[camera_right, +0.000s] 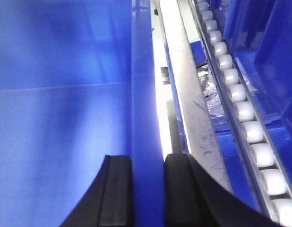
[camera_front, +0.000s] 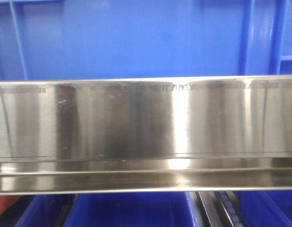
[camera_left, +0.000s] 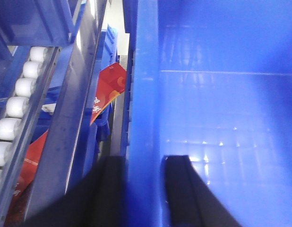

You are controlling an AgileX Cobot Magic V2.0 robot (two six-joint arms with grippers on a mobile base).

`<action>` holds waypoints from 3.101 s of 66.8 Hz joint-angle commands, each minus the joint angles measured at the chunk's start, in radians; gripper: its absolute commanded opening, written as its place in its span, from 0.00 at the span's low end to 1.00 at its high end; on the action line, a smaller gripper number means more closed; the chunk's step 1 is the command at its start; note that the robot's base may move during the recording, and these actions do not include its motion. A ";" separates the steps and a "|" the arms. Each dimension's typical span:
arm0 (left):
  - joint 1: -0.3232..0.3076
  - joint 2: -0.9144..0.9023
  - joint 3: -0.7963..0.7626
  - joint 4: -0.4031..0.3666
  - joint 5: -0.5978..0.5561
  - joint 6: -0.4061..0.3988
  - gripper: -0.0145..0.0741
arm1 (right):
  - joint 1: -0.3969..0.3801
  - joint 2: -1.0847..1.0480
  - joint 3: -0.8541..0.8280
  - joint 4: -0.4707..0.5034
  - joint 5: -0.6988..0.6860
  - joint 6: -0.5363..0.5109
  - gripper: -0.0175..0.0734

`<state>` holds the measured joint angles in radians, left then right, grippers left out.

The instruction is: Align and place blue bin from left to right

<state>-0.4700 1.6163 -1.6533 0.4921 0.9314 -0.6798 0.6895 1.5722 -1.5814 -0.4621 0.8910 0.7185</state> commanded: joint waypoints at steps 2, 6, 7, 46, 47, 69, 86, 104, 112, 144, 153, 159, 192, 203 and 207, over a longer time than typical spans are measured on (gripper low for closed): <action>-0.012 -0.021 -0.016 -0.016 -0.083 -0.003 0.56 | 0.012 -0.011 -0.022 0.002 -0.091 0.004 0.44; -0.012 -0.026 -0.018 -0.012 -0.083 -0.003 0.67 | 0.012 -0.011 -0.022 0.002 -0.089 0.004 0.54; -0.012 -0.029 -0.018 -0.012 -0.083 -0.003 0.69 | 0.012 -0.011 -0.022 0.002 -0.089 0.004 0.55; -0.012 -0.037 -0.156 -0.012 0.055 -0.003 0.18 | 0.012 -0.107 -0.024 0.002 -0.084 0.004 0.13; -0.012 -0.037 -0.156 -0.012 0.062 -0.003 0.15 | 0.012 -0.110 -0.024 0.002 -0.082 0.002 0.10; -0.032 -0.117 -0.144 -0.104 0.155 -0.003 0.04 | 0.022 -0.231 -0.013 0.002 0.001 -0.014 0.12; -0.153 -0.292 0.095 -0.041 -0.077 -0.003 0.04 | 0.098 -0.437 0.253 -0.028 -0.163 -0.051 0.12; -0.171 -0.510 0.422 -0.047 -0.371 -0.009 0.04 | 0.100 -0.718 0.536 -0.028 -0.356 -0.071 0.12; -0.171 -0.614 0.573 -0.061 -0.496 -0.009 0.04 | 0.100 -0.827 0.646 -0.028 -0.381 -0.105 0.12; -0.171 -0.993 0.986 -0.063 -0.835 -0.009 0.04 | 0.100 -1.122 0.906 -0.028 -0.505 -0.250 0.12; -0.171 -1.044 0.986 -0.063 -0.837 -0.009 0.04 | 0.100 -1.148 0.906 -0.028 -0.514 -0.250 0.12; -0.171 -1.053 0.986 -0.063 -0.837 -0.009 0.04 | 0.100 -1.150 0.906 -0.028 -0.514 -0.250 0.12; -0.171 -1.053 0.986 -0.063 -0.837 -0.009 0.04 | 0.100 -1.150 0.906 -0.028 -0.517 -0.250 0.12; -0.171 -1.053 0.986 -0.063 -0.837 -0.009 0.04 | 0.060 -1.167 0.916 -0.028 -0.505 -0.270 0.12; -0.171 -1.053 0.986 -0.063 -0.837 -0.009 0.04 | 0.007 -1.178 0.944 -0.015 -0.534 -0.343 0.12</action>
<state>-0.6351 0.5693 -0.6676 0.4313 0.1170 -0.6852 0.7477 0.4089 -0.6644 -0.4786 0.3884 0.4451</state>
